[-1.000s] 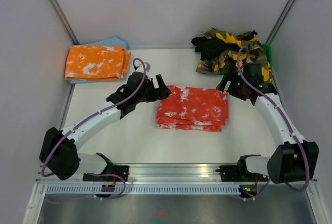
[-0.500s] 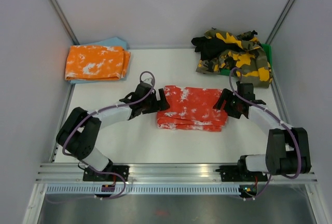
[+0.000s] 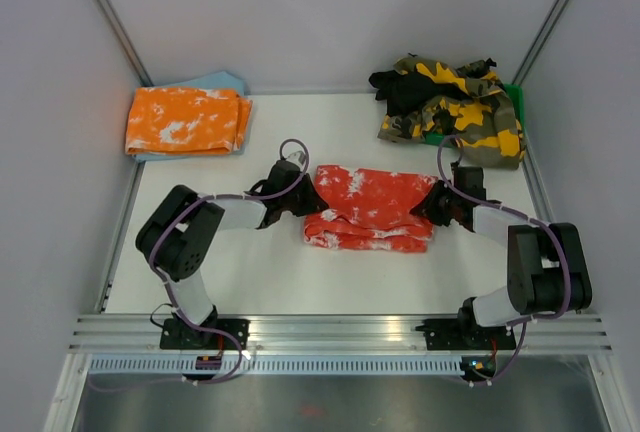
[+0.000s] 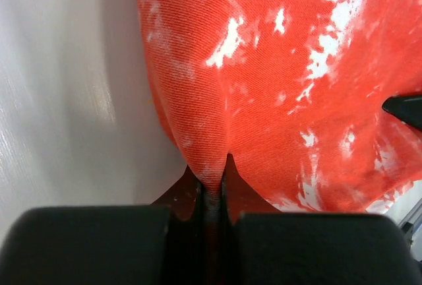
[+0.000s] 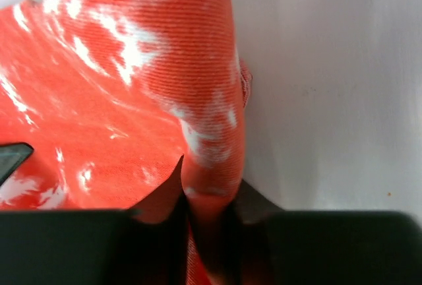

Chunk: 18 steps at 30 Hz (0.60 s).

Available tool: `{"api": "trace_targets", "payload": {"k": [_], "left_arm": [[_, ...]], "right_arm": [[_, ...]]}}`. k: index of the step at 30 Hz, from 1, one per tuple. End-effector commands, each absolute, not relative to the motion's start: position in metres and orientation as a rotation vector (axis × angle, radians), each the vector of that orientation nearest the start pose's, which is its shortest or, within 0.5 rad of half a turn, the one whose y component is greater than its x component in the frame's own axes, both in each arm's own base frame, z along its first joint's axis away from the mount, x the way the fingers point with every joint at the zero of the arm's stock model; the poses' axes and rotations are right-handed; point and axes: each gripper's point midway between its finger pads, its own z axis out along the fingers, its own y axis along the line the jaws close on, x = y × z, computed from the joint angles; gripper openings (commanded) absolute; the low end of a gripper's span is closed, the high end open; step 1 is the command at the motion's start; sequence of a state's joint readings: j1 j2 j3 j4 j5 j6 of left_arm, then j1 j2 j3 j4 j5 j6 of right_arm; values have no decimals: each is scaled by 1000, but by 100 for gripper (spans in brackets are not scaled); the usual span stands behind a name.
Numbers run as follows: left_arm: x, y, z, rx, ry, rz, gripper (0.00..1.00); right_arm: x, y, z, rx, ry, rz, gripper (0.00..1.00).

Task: Fold and stack the trousers
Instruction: Neatly place the folded trousers to the corner

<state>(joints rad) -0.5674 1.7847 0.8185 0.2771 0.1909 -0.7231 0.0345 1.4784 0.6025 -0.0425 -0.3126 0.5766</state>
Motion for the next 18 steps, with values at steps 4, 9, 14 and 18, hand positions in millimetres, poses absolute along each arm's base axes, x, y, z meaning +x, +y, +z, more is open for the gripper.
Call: {"api": "trace_targets", "payload": {"k": [4, 9, 14, 18], "left_arm": [[348, -274, 42, 8, 2369, -731, 2], [398, -247, 125, 40, 2172, -644, 2], [445, -217, 207, 143, 2000, -582, 2], [490, -148, 242, 36, 1914, -514, 2]], "right_arm": [[307, 104, 16, 557, 2498, 728, 1], [351, 152, 74, 428, 2391, 819, 0], [419, 223, 150, 313, 2191, 996, 0], [474, 265, 174, 275, 2096, 1097, 0]]}}
